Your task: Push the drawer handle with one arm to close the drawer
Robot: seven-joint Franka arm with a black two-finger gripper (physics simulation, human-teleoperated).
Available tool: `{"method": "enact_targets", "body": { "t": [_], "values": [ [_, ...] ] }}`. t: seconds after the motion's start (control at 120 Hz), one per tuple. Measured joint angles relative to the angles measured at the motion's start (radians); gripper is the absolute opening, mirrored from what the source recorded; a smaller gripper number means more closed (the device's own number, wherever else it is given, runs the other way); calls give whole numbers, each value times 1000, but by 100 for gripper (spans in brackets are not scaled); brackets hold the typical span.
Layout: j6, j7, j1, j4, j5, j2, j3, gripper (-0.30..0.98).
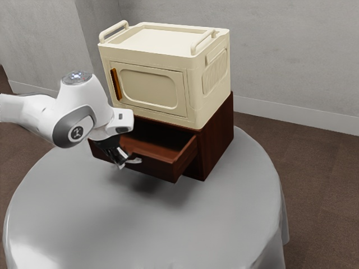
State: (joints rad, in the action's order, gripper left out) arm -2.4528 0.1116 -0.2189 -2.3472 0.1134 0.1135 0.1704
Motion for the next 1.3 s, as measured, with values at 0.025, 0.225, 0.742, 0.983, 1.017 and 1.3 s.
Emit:
{"method": "enact_targets", "body": {
  "t": [0.025, 0.225, 0.742, 0.983, 1.017, 1.3],
  "values": [
    [-2, 5, 0, 11, -1, -6, 0, -10],
    [-10, 34, 2, 84, -5, -71, 0, -10],
    [-51, 76, 1, 235, -89, -215, 3, -10],
    [-65, 85, 2, 279, -117, -255, 7, -10],
    [-65, 86, 2, 286, -118, -262, 7, -10],
    [-69, 97, 3, 356, -120, -326, 8, -10]
  ]
}}
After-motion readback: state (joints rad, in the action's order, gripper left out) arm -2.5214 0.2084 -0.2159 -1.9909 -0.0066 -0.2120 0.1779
